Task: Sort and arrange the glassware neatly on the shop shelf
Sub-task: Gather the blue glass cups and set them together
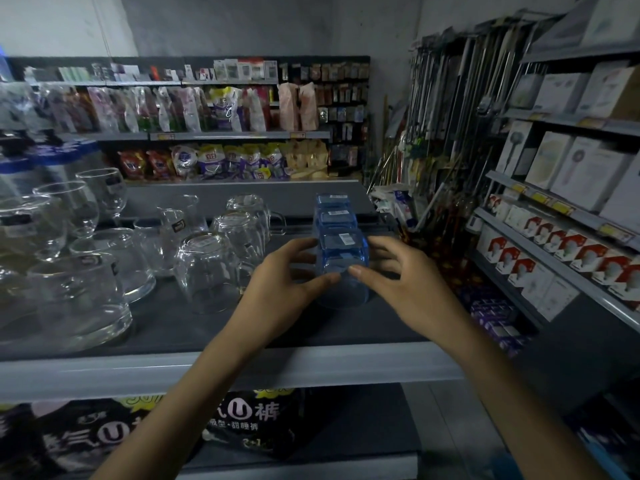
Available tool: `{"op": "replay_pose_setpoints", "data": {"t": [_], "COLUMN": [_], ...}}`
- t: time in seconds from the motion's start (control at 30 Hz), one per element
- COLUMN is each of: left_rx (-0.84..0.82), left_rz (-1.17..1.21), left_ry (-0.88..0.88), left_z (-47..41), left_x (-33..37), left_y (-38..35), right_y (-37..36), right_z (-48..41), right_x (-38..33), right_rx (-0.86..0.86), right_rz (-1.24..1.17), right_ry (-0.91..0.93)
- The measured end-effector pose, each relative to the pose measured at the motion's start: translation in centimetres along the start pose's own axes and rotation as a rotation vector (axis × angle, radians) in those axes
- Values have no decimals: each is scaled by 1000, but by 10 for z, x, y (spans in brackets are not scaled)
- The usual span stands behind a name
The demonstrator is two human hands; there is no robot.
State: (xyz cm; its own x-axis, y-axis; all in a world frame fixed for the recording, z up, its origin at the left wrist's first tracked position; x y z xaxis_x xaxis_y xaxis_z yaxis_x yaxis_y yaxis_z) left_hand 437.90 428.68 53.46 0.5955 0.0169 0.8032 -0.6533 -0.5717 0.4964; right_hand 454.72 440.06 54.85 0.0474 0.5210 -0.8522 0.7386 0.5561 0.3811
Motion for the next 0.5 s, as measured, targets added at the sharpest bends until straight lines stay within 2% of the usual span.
{"op": "replay_pose_setpoints", "data": {"t": [0.2, 0.37, 0.5], "left_rx": [6, 52, -33], "left_rz": [-19, -8, -50], "left_ry": [-11, -49, -101], "left_z": [-2, 2, -5], "left_x": [0, 14, 23], "left_y": [-1, 3, 2], "right_y": [0, 1, 1], "right_z": [0, -2, -15], "right_x": [0, -8, -9], "right_rx": [-9, -41, -150], "right_rz": [5, 18, 30], "right_ry": [6, 79, 86]}}
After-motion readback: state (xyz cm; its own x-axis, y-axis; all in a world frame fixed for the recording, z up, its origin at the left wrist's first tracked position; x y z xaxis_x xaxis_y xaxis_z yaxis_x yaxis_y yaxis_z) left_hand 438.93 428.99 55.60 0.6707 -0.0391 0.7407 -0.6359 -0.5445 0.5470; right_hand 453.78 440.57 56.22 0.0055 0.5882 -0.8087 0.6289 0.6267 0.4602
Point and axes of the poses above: each hand's wrist, its own z-axis away from the middle knuckle, its own y-axis out of the back of the hand, x = y × z, the point moved 4 cm from there along -z, towards the middle knuckle, and after that the axes turned 4 degrees about -z, right-handed, at the moved point
